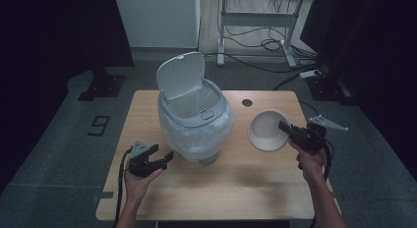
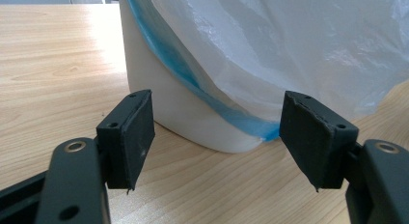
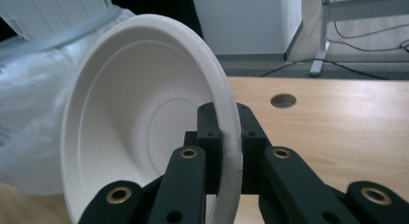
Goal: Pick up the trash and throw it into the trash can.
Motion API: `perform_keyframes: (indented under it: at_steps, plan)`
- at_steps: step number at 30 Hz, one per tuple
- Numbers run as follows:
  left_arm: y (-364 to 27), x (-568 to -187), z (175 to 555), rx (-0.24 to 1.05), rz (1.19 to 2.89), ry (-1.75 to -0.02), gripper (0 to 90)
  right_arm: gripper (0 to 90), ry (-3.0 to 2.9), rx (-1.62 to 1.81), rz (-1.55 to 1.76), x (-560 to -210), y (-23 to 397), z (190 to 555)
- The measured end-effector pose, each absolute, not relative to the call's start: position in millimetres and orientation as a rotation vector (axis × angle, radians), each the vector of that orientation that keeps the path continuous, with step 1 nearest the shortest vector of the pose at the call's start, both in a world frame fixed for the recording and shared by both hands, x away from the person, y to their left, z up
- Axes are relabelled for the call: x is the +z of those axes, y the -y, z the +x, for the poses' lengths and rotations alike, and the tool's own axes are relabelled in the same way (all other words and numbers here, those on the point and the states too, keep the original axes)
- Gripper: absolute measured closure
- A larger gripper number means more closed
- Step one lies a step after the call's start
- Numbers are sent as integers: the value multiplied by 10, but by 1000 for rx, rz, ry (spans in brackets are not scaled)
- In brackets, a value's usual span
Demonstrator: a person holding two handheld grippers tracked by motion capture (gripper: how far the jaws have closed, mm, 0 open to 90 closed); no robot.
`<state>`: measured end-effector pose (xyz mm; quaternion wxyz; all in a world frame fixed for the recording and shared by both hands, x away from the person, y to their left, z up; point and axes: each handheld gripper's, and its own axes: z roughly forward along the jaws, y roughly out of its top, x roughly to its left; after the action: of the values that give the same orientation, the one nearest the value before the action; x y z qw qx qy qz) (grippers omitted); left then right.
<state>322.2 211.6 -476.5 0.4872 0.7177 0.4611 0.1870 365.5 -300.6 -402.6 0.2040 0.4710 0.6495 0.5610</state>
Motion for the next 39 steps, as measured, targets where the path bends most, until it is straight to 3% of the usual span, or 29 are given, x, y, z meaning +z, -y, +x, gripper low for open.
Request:
perform_keyframes:
  at_steps: [39]
  plan:
    - [-2102,-4773,3222,442,1751,-1119,284,835,-1793,1712,1122,-3222,2538,3700]
